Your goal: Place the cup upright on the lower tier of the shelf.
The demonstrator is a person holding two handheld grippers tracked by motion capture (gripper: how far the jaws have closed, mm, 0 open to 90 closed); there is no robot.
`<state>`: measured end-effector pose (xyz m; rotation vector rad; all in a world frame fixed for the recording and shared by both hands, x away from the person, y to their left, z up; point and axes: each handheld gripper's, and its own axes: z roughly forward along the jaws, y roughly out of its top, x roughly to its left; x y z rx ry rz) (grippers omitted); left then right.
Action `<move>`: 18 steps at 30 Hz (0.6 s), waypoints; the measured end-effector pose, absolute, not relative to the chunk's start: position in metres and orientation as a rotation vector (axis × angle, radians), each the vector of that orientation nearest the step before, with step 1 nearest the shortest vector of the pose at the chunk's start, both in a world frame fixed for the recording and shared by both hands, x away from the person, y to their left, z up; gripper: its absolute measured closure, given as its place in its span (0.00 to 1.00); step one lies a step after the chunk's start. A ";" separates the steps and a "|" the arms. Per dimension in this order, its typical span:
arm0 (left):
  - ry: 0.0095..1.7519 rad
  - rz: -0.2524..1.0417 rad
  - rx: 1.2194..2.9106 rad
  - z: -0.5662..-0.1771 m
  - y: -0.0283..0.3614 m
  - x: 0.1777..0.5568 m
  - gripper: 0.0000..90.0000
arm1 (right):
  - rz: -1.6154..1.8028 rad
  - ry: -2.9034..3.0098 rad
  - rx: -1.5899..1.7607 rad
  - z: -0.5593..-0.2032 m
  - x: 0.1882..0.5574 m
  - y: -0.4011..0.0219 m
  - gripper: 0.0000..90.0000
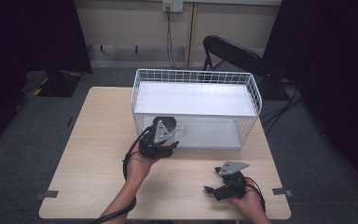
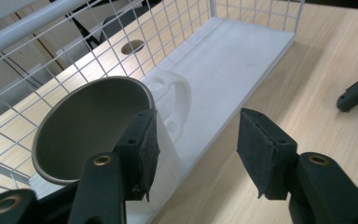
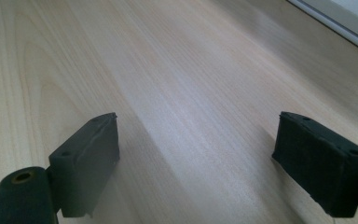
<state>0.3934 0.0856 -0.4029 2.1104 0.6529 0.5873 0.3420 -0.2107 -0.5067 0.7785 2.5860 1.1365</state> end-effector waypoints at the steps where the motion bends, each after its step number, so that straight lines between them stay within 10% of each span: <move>1: 0.658 0.570 2.116 -0.404 0.086 0.393 0.54 | 1.136 2.586 0.779 -0.507 0.342 -0.211 0.14; 18: 0.756 0.518 2.145 -0.427 0.086 0.415 0.51 | 1.136 2.586 0.778 -0.507 0.342 -0.211 0.14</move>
